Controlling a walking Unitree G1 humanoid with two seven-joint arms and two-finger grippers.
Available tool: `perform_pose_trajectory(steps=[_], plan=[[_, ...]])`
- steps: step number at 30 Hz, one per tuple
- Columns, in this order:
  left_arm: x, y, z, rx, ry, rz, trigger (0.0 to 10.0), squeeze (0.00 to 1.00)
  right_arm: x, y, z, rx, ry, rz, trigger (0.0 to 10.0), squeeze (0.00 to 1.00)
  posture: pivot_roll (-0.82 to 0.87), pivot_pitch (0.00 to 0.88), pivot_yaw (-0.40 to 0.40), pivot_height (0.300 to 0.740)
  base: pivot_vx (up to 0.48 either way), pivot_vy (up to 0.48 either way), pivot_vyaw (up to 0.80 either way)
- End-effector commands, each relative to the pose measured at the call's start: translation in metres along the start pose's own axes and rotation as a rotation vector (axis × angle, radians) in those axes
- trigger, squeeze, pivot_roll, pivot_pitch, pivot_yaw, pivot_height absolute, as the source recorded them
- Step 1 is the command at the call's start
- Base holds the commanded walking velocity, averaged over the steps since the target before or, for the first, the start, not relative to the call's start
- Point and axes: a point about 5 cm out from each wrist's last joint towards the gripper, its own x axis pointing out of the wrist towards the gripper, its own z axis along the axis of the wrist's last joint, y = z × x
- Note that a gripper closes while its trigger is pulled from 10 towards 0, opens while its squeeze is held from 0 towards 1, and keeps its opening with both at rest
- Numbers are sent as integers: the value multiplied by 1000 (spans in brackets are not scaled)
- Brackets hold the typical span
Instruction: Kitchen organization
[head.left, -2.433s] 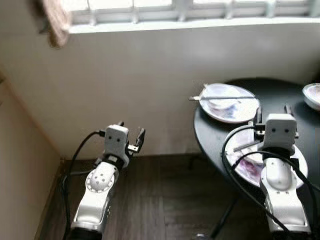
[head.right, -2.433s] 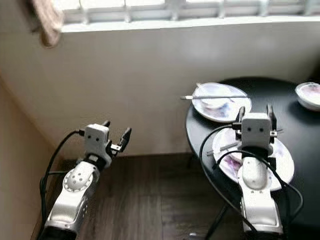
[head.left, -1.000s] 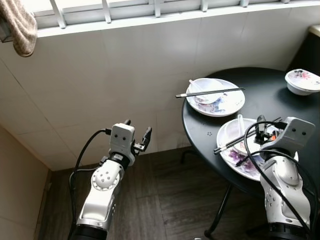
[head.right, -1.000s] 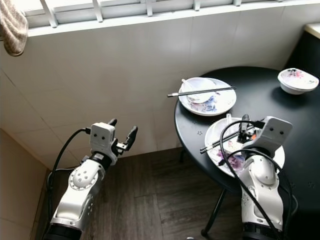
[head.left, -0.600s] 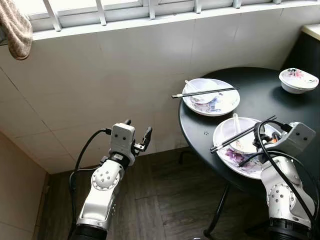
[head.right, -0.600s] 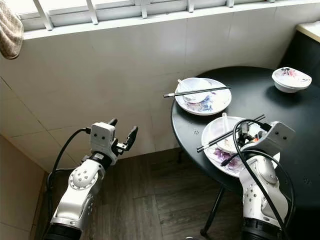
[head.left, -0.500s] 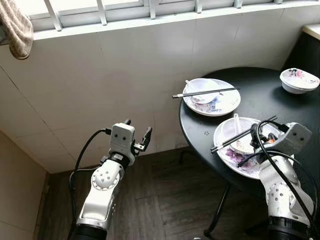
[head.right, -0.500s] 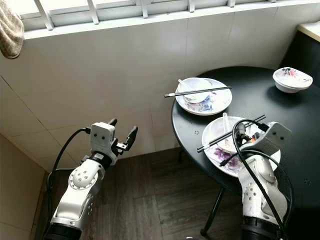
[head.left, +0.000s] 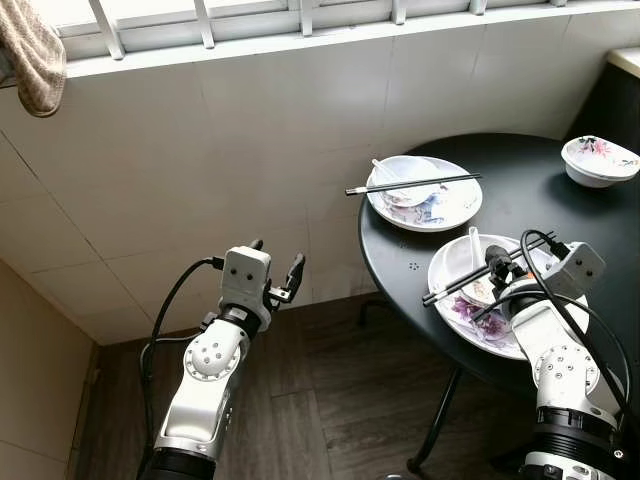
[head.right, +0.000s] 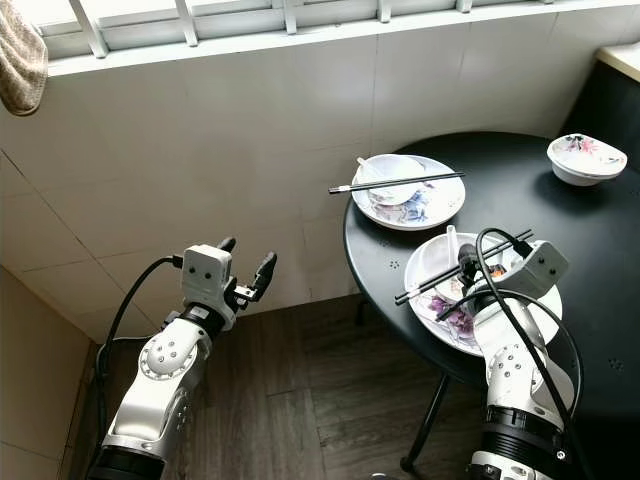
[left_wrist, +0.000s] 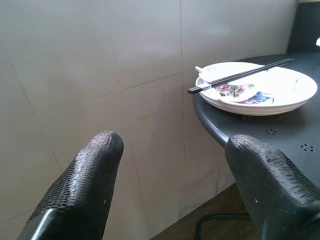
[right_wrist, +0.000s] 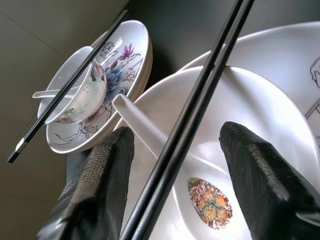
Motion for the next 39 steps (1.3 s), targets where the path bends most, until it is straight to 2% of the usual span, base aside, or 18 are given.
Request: perform_pose_trajectory(steps=[1, 12, 18, 19, 20, 21, 22, 23, 32, 39], plan=[[2, -2, -1, 5, 9, -2, 10000, 0, 3, 3, 2, 44, 13, 3, 10000, 0, -134, 12, 24, 740, 0, 0, 0], [3, -4, -2, 3, 15, -3, 10000, 0, 14, 3, 1, 224, 93, 2, 10000, 0, -132, 9, 20, 740, 0, 0, 0], [4, -4, -3, 4, 18, -4, 10000, 0, 18, 2, 0, 273, 113, -8, 10000, 0, -131, 5, 19, 740, 0, 0, 0], [4, -4, -3, 4, 19, -4, 10000, 0, 19, 1, 1, 287, 110, -10, 8627, 0, -131, 4, 20, 740, 0, 0, 0], [4, -5, -4, 3, 20, -4, 10000, 0, 19, 1, 1, 297, 107, -11, 8627, 0, -131, 4, 20, 740, 0, 0, 0], [4, -5, -4, 3, 21, -4, 10000, 0, 20, 1, 2, 307, 106, -12, 6314, 0, -131, 3, 20, 740, 0, 0, 0], [4, -5, -4, 3, 21, -4, 10000, 0, 20, 1, 2, 307, 106, -12, 6314, 0, -131, 3, 20, 740, 0, 0, 0], [4, -5, -4, 4, 22, -4, 10000, 0, 20, 0, 3, 321, 96, -13, 0, 0, -131, 2, 19, 740, 0, 0, 0], [3, -5, -6, 5, 28, -2, 10000, 0, 19, 0, 4, 354, 80, -21, 0, 0, -131, 0, 18, 740, 0, 0, 0], [3, -5, -7, 7, 30, -2, 10000, 0, 15, 11, 3, 379, 85, 4, 0, 0, -131, 0, 19, 740, 0, 0, 0]])
